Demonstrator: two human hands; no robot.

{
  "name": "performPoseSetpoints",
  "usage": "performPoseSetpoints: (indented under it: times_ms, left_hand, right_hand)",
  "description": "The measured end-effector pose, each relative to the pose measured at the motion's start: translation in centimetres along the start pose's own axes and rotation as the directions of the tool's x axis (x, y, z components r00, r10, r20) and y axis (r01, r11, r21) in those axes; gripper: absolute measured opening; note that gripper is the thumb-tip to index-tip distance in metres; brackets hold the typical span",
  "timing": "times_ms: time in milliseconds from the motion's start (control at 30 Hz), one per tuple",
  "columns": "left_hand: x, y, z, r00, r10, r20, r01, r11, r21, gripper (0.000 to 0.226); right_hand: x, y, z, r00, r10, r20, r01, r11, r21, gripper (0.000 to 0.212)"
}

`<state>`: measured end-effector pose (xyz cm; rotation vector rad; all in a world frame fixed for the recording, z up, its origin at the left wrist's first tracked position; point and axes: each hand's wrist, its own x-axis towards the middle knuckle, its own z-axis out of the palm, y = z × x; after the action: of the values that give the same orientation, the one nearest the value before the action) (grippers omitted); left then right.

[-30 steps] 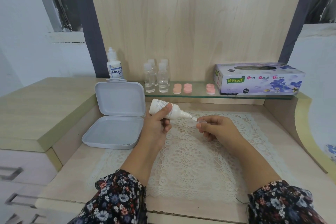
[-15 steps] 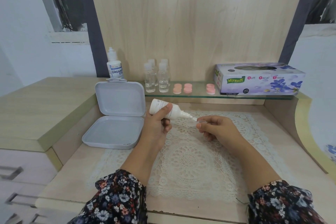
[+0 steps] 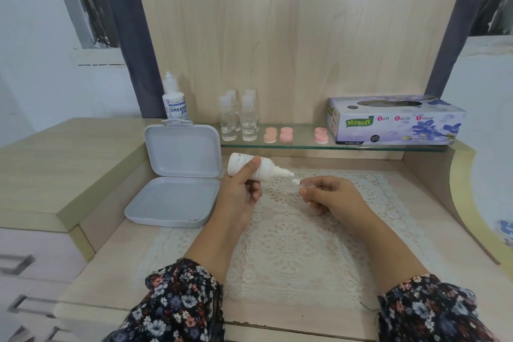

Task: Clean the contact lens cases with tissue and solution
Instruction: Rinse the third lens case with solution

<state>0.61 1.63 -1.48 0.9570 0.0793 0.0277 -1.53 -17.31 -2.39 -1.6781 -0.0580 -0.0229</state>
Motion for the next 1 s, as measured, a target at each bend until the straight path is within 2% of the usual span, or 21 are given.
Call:
performPoseSetpoints:
  times_ms: [100, 300, 400, 600, 667, 1000]
  left_hand:
    - [-0.17, -0.12, 0.24, 0.999, 0.011, 0.033, -0.012, 1.000, 0.029, 0.015]
    - [-0.26, -0.46, 0.27, 0.997, 0.012, 0.079, -0.020, 0.995, 0.093, 0.026]
    - [-0.35, -0.53, 0.37, 0.994, 0.015, 0.108, -0.027, 0.993, 0.112, 0.024]
    - [-0.51, -0.60, 0.40, 0.988, 0.047, 0.147, -0.066, 0.989, 0.131, 0.066]
    - [-0.55, -0.60, 0.45, 0.987, 0.052, 0.153, -0.073, 0.988, 0.138, 0.071]
    - [-0.54, -0.62, 0.28, 0.988, 0.034, 0.153, -0.052, 0.992, 0.115, 0.054]
  right_hand:
    - [-0.03, -0.04, 0.03, 1.000, -0.010, 0.008, 0.010, 1.000, -0.015, 0.014]
    - [-0.17, -0.27, 0.16, 1.000, -0.002, 0.027, 0.003, 0.999, -0.036, 0.017]
    - [-0.19, -0.33, 0.26, 1.000, 0.004, 0.028, -0.003, 1.000, -0.028, 0.017]
    - [-0.32, -0.41, 0.32, 1.000, 0.000, 0.030, 0.000, 1.000, -0.028, 0.016]
    - [-0.34, -0.43, 0.35, 1.000, -0.001, 0.031, 0.002, 1.000, -0.031, 0.015]
    - [-0.36, -0.41, 0.32, 0.999, -0.002, 0.037, 0.004, 0.999, -0.045, 0.016]
